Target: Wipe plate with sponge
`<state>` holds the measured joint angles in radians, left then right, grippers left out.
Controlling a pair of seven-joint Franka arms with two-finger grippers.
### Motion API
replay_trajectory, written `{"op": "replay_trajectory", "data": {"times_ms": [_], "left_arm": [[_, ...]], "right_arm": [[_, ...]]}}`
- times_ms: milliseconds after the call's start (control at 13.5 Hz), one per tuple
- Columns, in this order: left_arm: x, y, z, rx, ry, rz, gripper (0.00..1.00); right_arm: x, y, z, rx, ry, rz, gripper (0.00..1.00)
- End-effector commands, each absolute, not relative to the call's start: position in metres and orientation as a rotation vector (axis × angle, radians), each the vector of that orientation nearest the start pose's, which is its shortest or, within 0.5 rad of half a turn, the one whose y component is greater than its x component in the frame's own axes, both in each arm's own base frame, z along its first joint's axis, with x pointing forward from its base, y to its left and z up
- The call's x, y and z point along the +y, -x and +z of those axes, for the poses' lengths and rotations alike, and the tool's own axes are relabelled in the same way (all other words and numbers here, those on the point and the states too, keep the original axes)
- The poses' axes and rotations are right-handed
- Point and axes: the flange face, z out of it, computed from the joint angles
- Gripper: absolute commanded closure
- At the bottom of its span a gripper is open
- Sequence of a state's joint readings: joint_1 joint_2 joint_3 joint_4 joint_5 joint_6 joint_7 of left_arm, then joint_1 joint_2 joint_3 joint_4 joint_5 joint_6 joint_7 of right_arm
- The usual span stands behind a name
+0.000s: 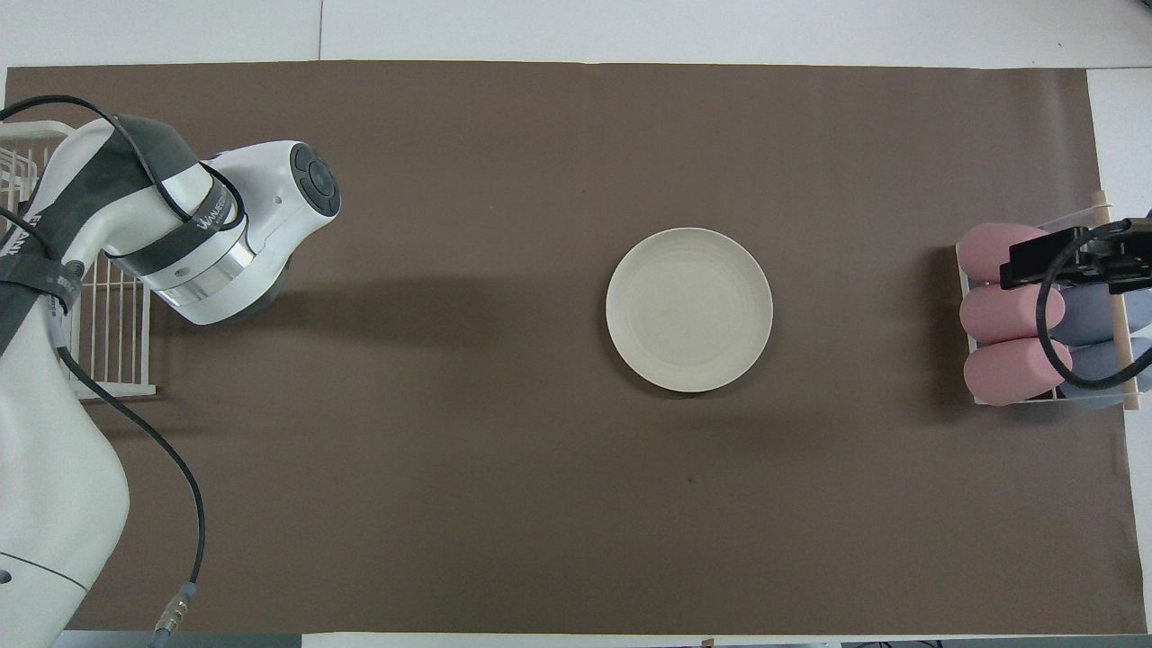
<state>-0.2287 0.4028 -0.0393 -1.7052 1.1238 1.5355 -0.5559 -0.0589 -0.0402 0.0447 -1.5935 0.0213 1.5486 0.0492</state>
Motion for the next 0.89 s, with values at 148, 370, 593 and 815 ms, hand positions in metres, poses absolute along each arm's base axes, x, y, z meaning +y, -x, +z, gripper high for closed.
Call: {"op": "replay_trajectory", "data": {"times_ms": [148, 370, 593, 815], "left_arm": [[-0.051, -0.623, 0.475, -0.157, 2.327, 0.040, 0.00], [-0.040, -0.597, 0.537, -0.303, 2.579, 0.043, 0.00], [-0.012, -0.553, 0.596, -0.326, 2.883, 0.142, 0.00], [-0.003, -0.522, 0.618, -0.269, 3.069, 0.206, 0.00]], "right_arm": [[-0.005, -0.536, 0.639, 0.084, 3.111, 0.015, 0.00], [-0.005, -0.537, 0.639, 0.082, 3.111, 0.010, 0.00], [-0.014, -0.535, 0.638, 0.096, 3.110, 0.024, 0.00], [-0.011, -0.535, 0.638, 0.084, 3.110, 0.024, 0.00]]}}
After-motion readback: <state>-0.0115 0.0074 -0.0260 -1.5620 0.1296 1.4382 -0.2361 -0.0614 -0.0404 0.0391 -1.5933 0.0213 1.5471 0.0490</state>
